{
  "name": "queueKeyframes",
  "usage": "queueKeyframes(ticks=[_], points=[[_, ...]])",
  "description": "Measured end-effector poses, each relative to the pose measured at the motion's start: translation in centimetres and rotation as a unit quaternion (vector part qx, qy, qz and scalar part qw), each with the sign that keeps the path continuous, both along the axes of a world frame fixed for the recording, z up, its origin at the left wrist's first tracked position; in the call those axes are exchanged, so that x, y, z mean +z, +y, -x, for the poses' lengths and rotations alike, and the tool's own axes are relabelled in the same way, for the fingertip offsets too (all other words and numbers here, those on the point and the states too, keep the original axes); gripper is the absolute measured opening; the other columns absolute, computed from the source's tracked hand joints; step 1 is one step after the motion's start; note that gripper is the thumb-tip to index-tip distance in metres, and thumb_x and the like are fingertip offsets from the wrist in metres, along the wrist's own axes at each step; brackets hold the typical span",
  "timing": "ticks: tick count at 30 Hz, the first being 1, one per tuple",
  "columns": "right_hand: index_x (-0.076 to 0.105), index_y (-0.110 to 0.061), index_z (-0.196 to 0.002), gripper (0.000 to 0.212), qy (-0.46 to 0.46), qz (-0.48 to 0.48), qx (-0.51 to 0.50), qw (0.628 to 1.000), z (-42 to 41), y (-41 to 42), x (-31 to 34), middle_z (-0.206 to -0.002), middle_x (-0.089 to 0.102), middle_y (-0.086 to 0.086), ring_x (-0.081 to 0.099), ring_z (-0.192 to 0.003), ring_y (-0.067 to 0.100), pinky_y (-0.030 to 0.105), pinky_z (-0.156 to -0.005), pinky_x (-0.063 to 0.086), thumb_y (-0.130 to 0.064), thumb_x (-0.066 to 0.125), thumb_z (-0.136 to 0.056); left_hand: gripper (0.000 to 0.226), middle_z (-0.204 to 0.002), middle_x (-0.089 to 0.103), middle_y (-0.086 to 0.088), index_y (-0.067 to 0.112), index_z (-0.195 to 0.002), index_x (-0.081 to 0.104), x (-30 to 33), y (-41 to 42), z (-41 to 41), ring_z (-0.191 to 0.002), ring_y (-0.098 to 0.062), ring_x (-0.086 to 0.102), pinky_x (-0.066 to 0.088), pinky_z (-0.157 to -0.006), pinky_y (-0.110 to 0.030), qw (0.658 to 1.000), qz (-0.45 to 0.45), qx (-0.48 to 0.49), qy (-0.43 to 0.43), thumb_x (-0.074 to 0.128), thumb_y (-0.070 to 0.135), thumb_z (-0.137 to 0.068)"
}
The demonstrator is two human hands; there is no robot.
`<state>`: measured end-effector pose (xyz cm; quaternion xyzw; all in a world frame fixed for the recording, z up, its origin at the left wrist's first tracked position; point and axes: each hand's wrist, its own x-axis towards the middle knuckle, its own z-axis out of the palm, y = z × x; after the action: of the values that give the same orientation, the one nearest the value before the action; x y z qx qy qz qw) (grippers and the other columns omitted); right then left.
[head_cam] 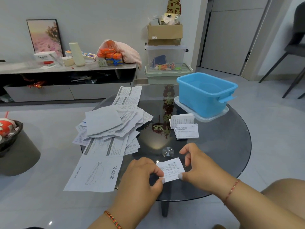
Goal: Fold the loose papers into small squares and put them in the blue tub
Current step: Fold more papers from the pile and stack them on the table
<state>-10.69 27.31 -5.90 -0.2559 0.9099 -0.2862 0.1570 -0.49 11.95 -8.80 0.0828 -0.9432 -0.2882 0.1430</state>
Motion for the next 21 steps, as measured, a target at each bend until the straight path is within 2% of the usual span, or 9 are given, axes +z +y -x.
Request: queueKeyframes(ticks=[2,8,12,14,16,18,21], points=[[0.038,-0.028,-0.107,0.049,-0.019,0.011,0.008,1.0,0.3,0.4,0.0,-0.086,0.049,-0.009,0.045,-0.067,0.005,0.018,-0.062,0.037,-0.017,0.074,-0.075,0.01,-0.09,0.05,0.027,0.04,-0.076,0.059,0.1,-0.1,0.0,-0.094,0.008,0.04,0.031,-0.072,-0.006,1.0,0.0,-0.003,-0.007,0.068,0.036,-0.081],[0.047,-0.024,-0.098,0.042,-0.071,0.049,0.004,0.996,1.4,1.0,-0.2,-0.078,0.053,-0.006,0.045,-0.061,0.006,0.016,-0.058,0.038,0.003,0.068,-0.074,0.009,-0.092,0.05,0.025,0.04,-0.08,0.057,0.5,0.1,-0.2,-0.095,0.007,0.04,0.032,-0.073,-0.006,1.0,0.004,0.002,-0.014,0.066,0.039,-0.082],[0.053,-0.02,-0.094,0.041,-0.142,0.128,-0.038,0.981,1.7,1.1,0.2,-0.078,0.056,-0.001,0.046,-0.06,0.007,0.018,-0.057,0.041,0.014,0.06,-0.071,0.025,-0.093,0.05,0.024,0.041,-0.096,0.049,0.8,0.3,-0.5,-0.094,0.002,0.043,0.04,-0.076,-0.012,1.0,-0.016,0.02,-0.01,0.068,0.038,-0.081],[0.054,-0.022,-0.098,0.037,-0.101,0.15,-0.024,0.983,1.6,0.7,0.3,-0.088,0.055,-0.004,0.049,-0.07,0.008,0.022,-0.067,0.046,0.003,0.066,-0.073,0.032,-0.092,0.048,0.024,0.042,-0.104,0.048,0.9,0.3,-0.4,-0.094,0.001,0.043,0.04,-0.079,-0.014,1.0,-0.017,0.018,-0.011,0.068,0.037,-0.08],[0.053,-0.029,-0.103,0.038,0.015,0.103,0.034,0.994,1.4,0.1,0.0,-0.098,0.053,-0.012,0.049,-0.088,0.005,0.021,-0.079,0.046,-0.02,0.074,-0.072,0.038,-0.095,0.047,0.024,0.043,-0.113,0.046,1.1,0.3,-0.3,-0.096,0.0,0.042,0.04,-0.084,-0.017,1.0,-0.008,0.013,-0.017,0.066,0.038,-0.081],[0.051,-0.035,-0.111,0.047,0.084,0.034,0.101,0.991,1.2,-0.7,-0.1,-0.106,0.048,-0.015,0.04,-0.101,0.003,0.022,-0.088,0.041,-0.039,0.074,-0.071,0.044,-0.098,0.045,0.023,0.043,-0.122,0.044,1.1,0.4,-0.2,-0.098,-0.001,0.041,0.039,-0.087,-0.018,1.0,0.003,0.01,-0.021,0.063,0.039,-0.083],[0.051,-0.035,-0.111,0.048,0.104,-0.03,0.129,0.986,1.1,-1.5,-0.5,-0.104,0.04,-0.013,0.031,-0.102,0.005,0.023,-0.087,0.035,-0.048,0.072,-0.071,0.046,-0.102,0.043,0.021,0.043,-0.128,0.041,1.1,0.7,-0.2,-0.098,-0.002,0.04,0.039,-0.088,-0.02,0.999,0.015,0.005,-0.028,0.058,0.039,-0.086]])
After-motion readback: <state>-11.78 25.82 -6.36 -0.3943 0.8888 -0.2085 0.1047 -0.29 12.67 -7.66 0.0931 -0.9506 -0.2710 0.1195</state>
